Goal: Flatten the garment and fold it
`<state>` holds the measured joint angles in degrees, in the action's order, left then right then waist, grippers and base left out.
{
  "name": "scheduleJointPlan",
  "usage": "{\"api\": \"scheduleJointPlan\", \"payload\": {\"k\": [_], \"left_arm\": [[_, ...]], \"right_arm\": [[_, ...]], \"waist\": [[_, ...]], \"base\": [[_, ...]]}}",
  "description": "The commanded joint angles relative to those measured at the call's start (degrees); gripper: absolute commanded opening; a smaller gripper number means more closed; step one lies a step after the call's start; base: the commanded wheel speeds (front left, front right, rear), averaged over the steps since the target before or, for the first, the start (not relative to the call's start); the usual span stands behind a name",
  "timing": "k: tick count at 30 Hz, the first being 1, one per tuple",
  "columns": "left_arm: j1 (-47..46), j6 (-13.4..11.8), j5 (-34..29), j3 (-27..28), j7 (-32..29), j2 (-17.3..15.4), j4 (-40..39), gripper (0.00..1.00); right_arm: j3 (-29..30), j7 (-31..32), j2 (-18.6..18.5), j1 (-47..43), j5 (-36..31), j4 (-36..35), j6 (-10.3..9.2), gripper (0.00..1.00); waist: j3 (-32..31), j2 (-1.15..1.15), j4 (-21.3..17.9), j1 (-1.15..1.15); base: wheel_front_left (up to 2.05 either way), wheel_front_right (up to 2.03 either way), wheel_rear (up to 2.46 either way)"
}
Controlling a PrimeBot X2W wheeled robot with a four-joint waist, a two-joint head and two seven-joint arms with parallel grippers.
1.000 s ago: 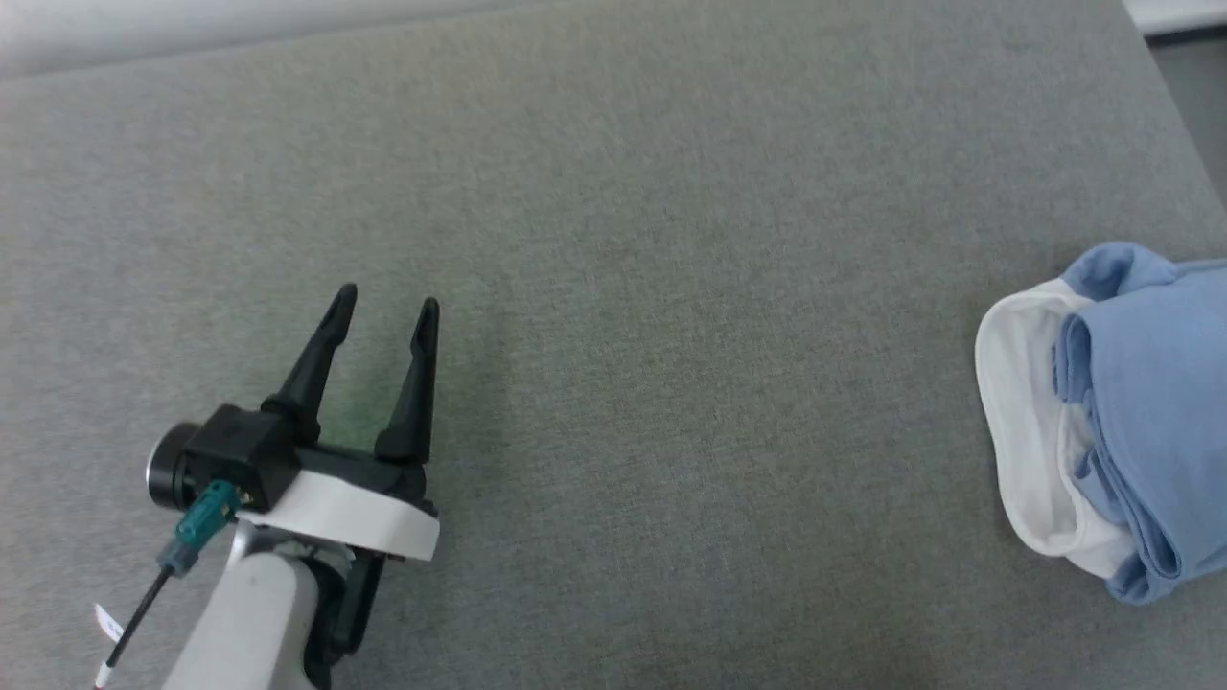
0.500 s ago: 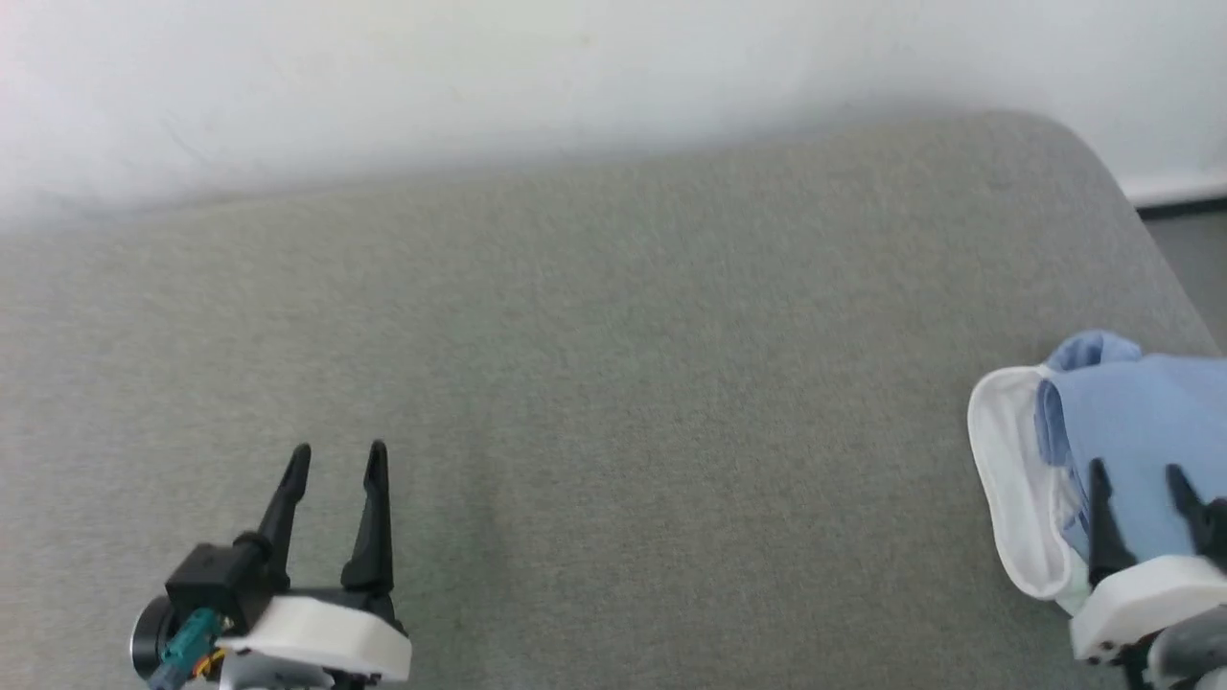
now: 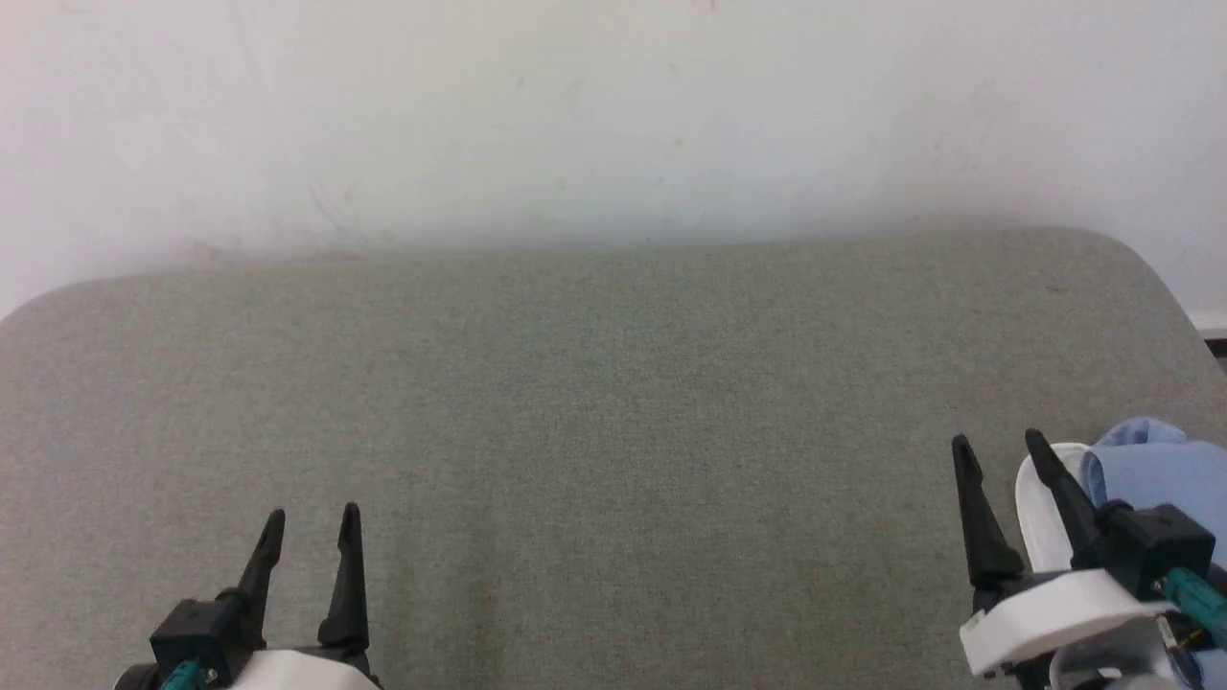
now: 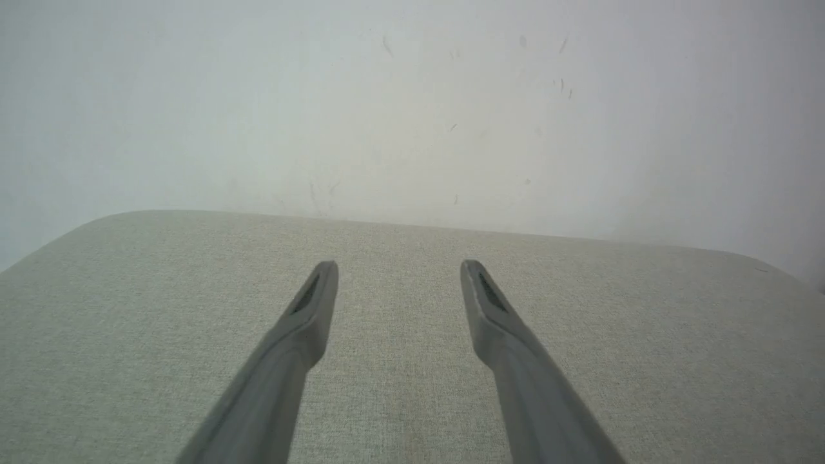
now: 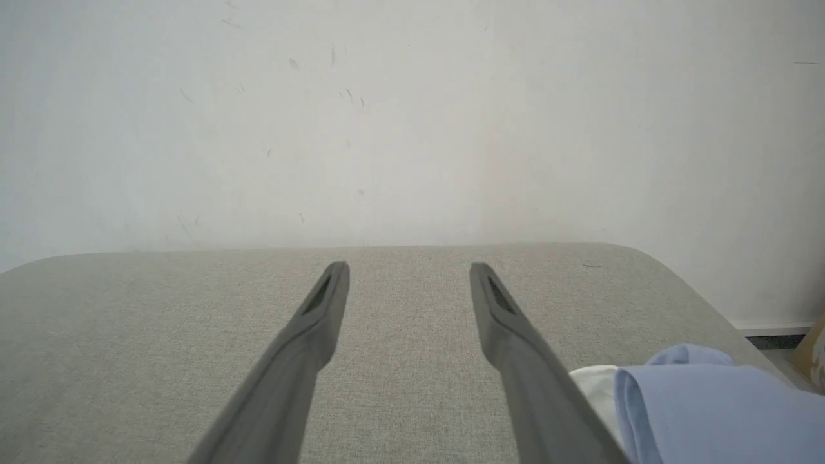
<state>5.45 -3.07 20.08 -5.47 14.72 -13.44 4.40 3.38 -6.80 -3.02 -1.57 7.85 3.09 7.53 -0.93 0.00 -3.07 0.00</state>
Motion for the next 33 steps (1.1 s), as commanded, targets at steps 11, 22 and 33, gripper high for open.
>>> {"api": "scheduleJointPlan", "payload": {"k": [11, 22, 33], "left_arm": [[4.85, -0.28, -1.83, 0.37, 0.28, 0.36, 0.67, 1.0], [4.2, 0.15, -2.33, 0.33, -0.79, 0.94, 0.87, 0.0], [3.31, 0.42, -3.96, 0.8, -2.08, 1.83, 0.39, 0.0]], "right_arm": [[-3.67, 1.59, 0.13, -9.39, -2.4, -8.73, -0.04, 1.0], [-3.56, 2.41, -0.05, -8.99, -2.6, -8.8, 0.0, 0.0], [-3.54, 2.82, -0.03, -8.02, -3.08, -8.28, -0.01, 0.0]], "waist": [[-3.41, 0.0, 0.81, 0.0], [-3.35, 0.0, 1.05, 0.0], [-2.96, 0.0, 1.24, 0.0]], "base": [[0.0, 0.0, 0.0], [0.0, 0.0, 0.0], [0.0, 0.0, 0.0]]}}
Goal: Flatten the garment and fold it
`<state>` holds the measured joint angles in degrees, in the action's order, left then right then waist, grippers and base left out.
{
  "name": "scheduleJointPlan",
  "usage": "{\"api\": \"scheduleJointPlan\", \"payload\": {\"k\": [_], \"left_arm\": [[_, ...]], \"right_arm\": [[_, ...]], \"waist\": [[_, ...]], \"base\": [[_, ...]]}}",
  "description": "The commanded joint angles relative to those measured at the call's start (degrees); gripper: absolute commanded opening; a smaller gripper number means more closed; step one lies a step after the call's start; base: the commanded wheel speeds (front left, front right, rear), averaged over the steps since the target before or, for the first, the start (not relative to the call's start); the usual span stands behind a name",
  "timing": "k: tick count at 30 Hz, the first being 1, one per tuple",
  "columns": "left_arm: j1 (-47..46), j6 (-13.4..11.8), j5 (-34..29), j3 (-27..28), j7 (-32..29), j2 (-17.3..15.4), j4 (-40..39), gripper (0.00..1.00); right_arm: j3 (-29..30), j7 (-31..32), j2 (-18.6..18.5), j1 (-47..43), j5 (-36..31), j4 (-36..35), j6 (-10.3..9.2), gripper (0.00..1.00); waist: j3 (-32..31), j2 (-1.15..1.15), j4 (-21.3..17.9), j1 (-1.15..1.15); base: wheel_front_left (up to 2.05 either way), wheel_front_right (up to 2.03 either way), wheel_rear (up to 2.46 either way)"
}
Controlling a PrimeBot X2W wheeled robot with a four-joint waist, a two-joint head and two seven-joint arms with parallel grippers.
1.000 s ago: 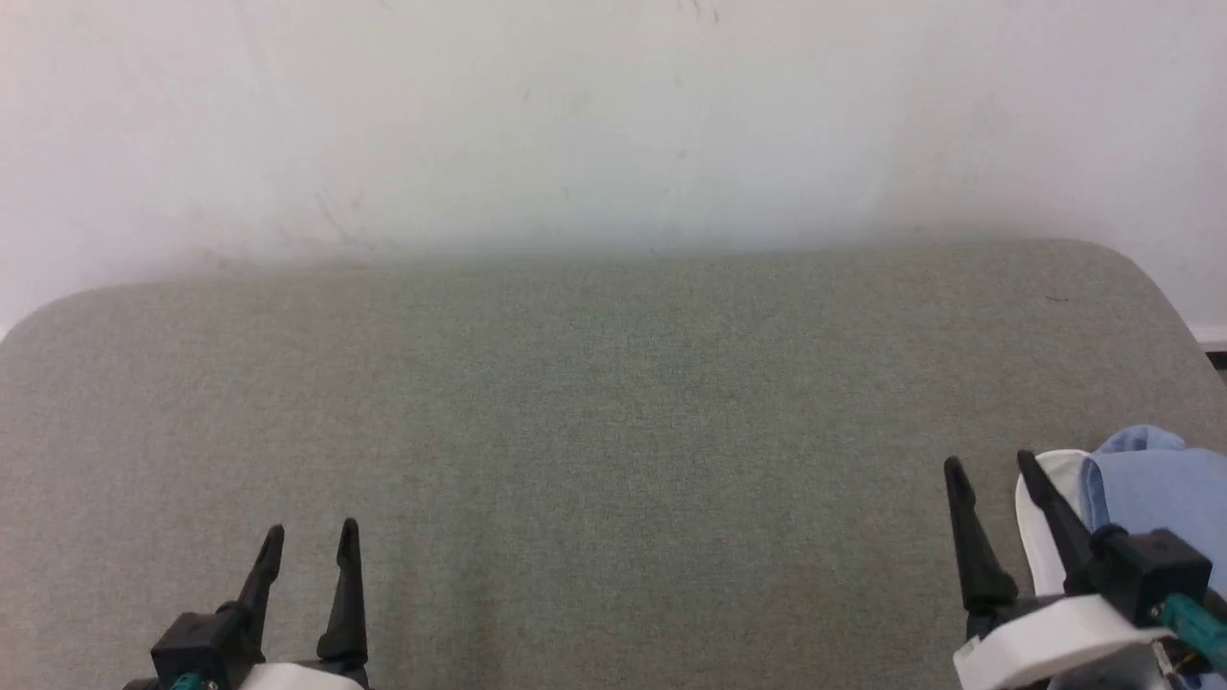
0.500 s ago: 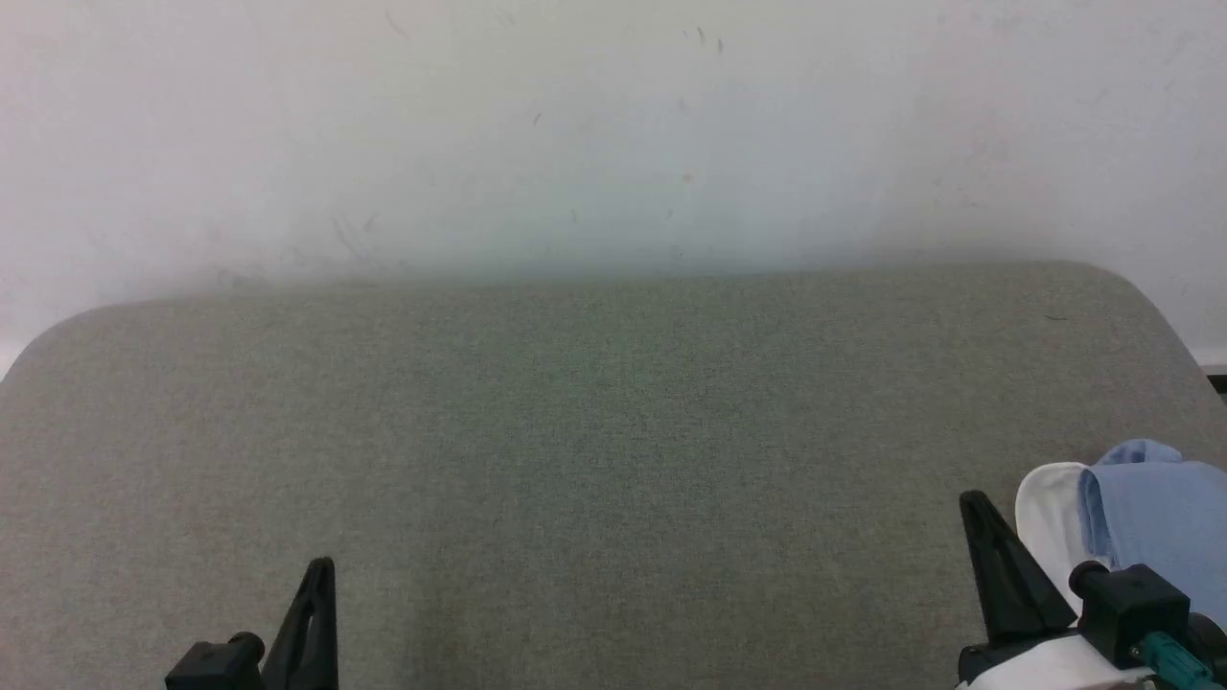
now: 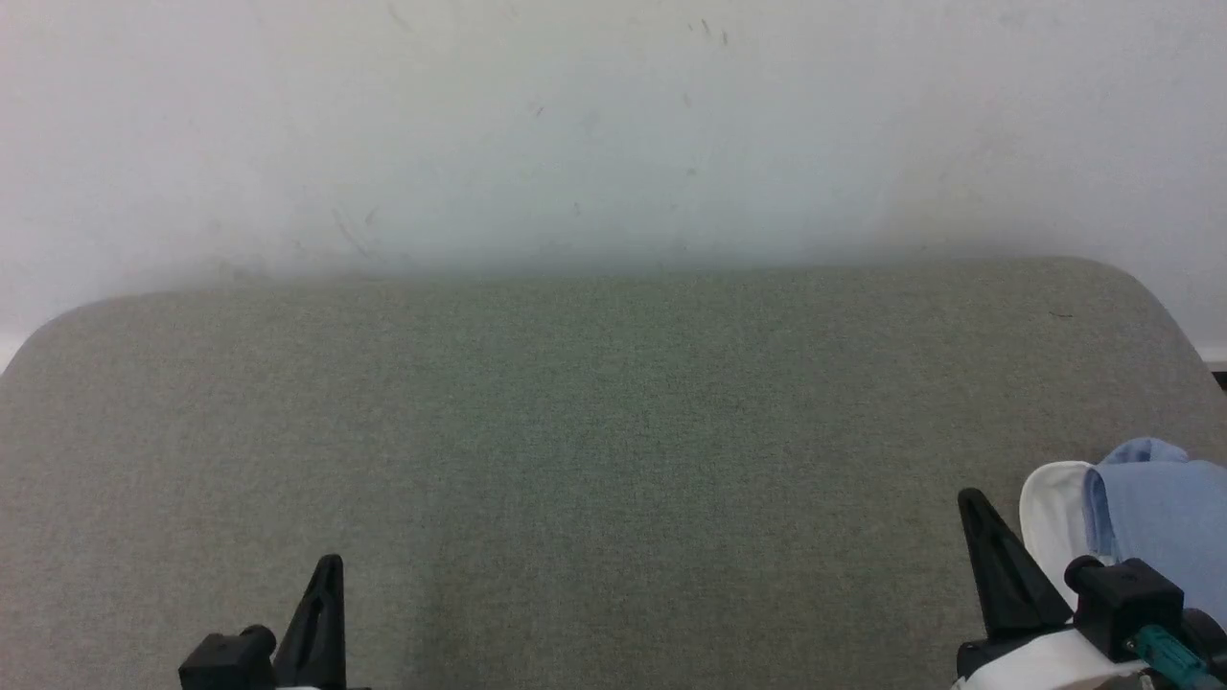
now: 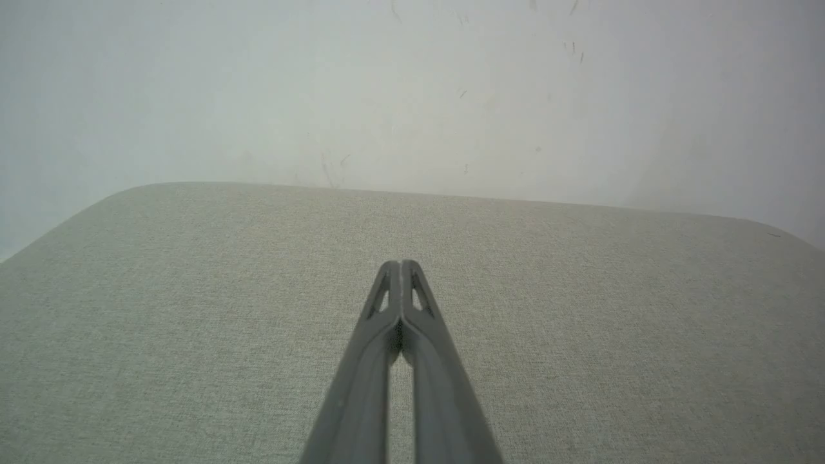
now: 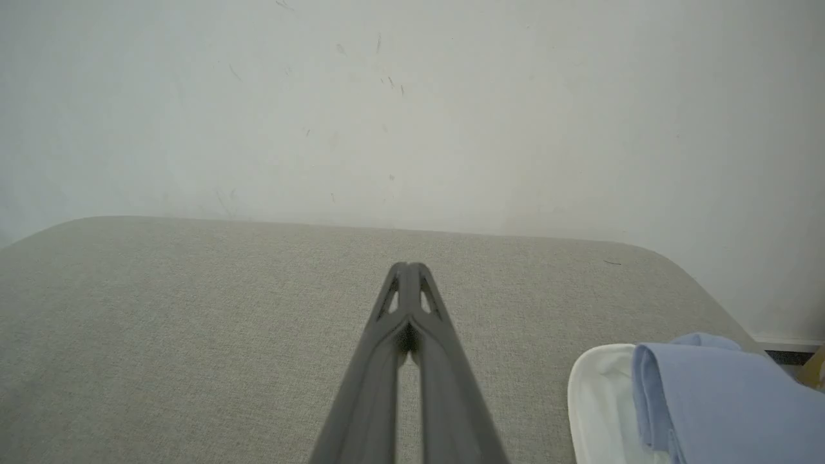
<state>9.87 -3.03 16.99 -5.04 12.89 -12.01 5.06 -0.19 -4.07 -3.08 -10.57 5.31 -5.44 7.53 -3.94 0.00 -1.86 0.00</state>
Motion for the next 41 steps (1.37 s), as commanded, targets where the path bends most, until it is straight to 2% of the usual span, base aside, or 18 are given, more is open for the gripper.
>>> {"api": "scheduleJointPlan", "payload": {"k": [1, 41], "left_arm": [[-1.19, 0.4, -1.03, 0.42, -0.37, 0.48, -0.32, 0.0], [-4.35, 1.36, -6.84, 2.1, -4.93, 3.64, -2.05, 0.0]], "right_arm": [[0.03, 0.13, 0.04, 1.07, -0.59, 0.31, -0.01, 0.0], [0.09, 1.56, 0.1, 4.53, -2.31, 2.18, -0.02, 0.0]], "waist": [[0.09, 0.0, 0.04, 0.0], [1.49, 0.0, 0.7, 0.0]], "base": [[0.0, 0.0, 0.0], [0.0, 0.0, 0.0]]}}
